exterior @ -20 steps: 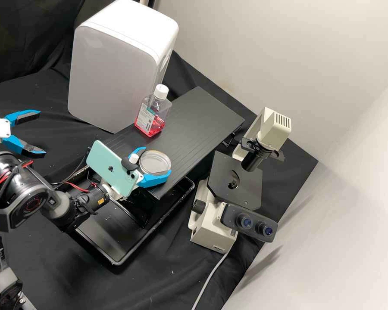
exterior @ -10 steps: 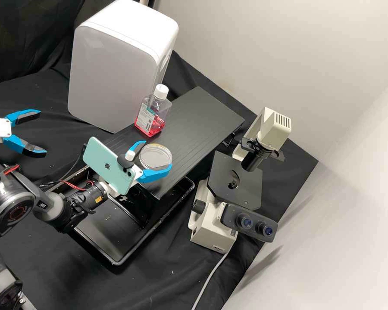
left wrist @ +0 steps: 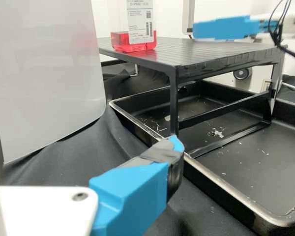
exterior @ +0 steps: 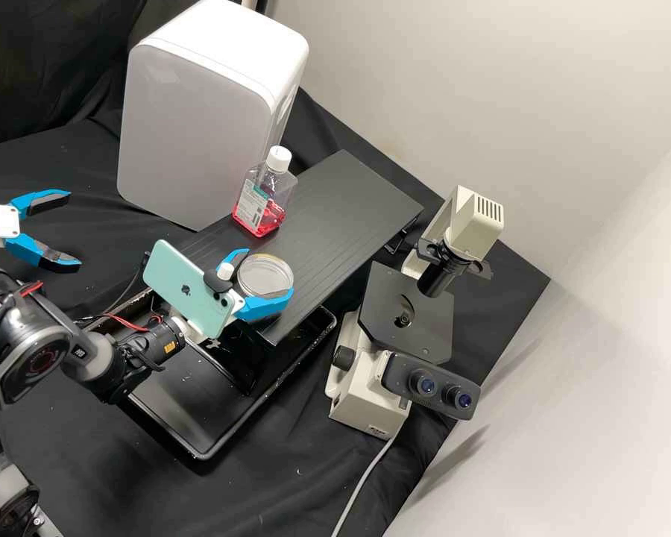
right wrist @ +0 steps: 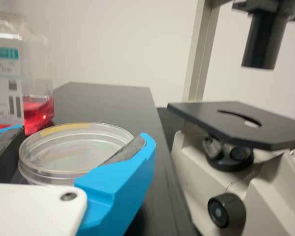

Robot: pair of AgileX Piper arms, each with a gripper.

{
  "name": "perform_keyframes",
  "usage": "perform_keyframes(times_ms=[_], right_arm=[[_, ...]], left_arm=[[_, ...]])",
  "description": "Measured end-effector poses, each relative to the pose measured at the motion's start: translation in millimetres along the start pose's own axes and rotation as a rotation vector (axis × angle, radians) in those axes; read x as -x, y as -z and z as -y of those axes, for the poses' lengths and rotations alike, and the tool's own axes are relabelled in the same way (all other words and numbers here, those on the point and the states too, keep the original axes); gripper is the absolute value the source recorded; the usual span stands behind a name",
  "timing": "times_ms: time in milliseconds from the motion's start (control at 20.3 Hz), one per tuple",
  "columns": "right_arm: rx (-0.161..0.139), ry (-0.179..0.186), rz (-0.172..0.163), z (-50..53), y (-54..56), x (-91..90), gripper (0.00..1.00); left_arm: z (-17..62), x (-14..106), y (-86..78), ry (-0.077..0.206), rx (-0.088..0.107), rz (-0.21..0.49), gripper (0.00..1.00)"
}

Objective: Remove the lid from the petri dish

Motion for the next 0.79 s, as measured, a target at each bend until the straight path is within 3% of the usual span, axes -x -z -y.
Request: perform_keyframes(times_ms=[148,787], right_arm=[[0.002,0.026,0.022,6.3,-5.5,0.8,0.0],[0.002,0.019,0.017,7.4,-6.5,0.5,0.0]], left_arm=[[0.0,0.0,0.0,0.0,0.0,0.0,1.0],[0.0,0.0,0.0,0.0,0.0,0.0,1.0]])
